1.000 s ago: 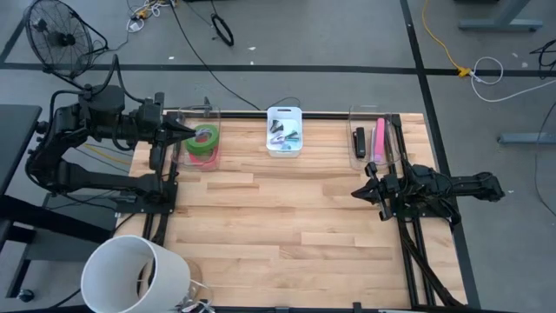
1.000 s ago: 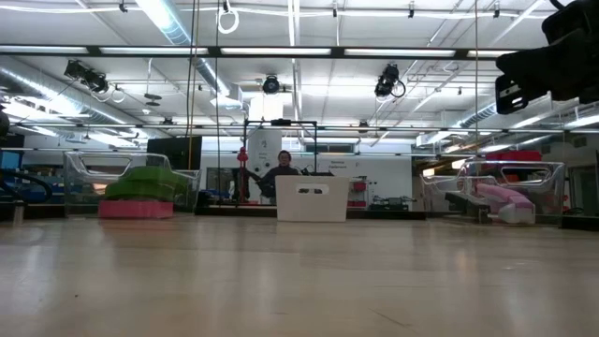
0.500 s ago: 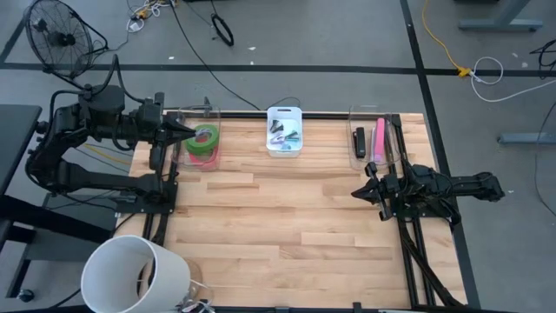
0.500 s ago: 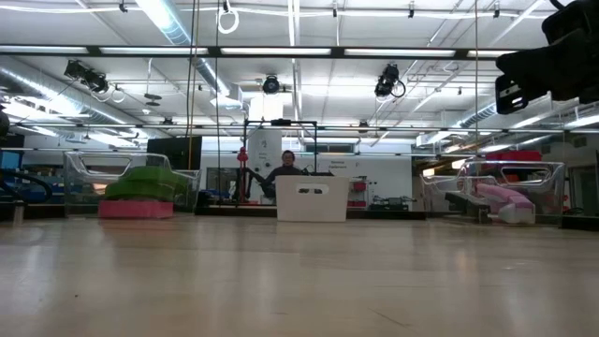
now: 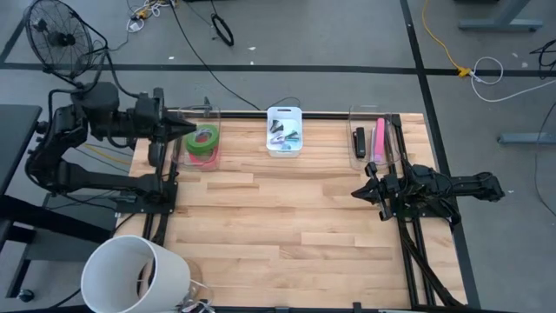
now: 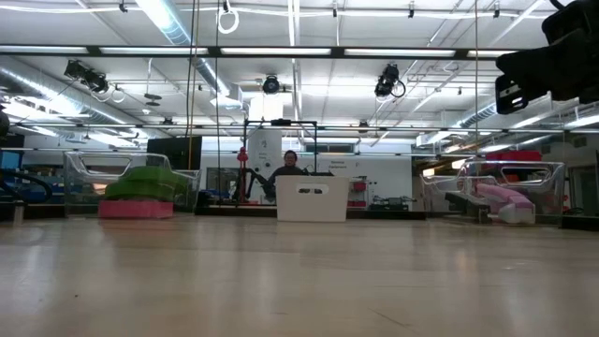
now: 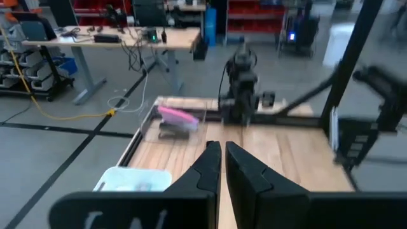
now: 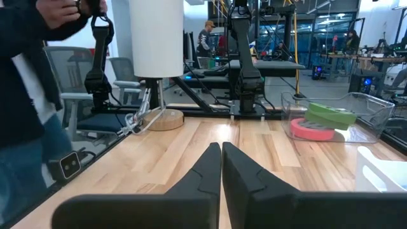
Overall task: Pick and place Stapler, Stapler remover, tape
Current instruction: Return to Home Position
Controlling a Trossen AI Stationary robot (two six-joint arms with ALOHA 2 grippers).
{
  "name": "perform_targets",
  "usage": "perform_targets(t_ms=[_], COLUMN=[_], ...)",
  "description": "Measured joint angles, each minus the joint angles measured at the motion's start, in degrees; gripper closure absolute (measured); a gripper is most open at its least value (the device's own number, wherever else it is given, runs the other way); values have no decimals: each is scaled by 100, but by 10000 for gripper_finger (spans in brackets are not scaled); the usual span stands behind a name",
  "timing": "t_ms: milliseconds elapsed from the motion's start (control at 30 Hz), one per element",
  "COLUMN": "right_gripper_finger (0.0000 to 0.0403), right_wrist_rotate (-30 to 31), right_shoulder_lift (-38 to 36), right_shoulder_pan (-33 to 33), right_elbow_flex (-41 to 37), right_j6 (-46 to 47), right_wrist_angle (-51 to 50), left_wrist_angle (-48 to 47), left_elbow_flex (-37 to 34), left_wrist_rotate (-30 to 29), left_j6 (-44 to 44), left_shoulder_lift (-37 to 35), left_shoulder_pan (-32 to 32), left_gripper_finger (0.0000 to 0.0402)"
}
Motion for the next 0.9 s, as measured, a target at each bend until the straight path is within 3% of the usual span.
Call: perform_targets(t_ms=[500,900], right_gripper_finger=[386,385], right_wrist_rotate=[0,-1], right_shoulder_lift=[0,0], right_shoulder_pan=[0,0], right_elbow_flex=[0,0], right_j6=[0,0], right_wrist_angle=[0,0], left_wrist_angle=[-458,-498], left_elbow_flex=[0,-3], left_wrist_rotate=[361,336], left_j6=[-511,-461], left_shoulder_lift=[-600,-1238], left_shoulder_pan=[-34,-888], left_gripper_finger=[374,374])
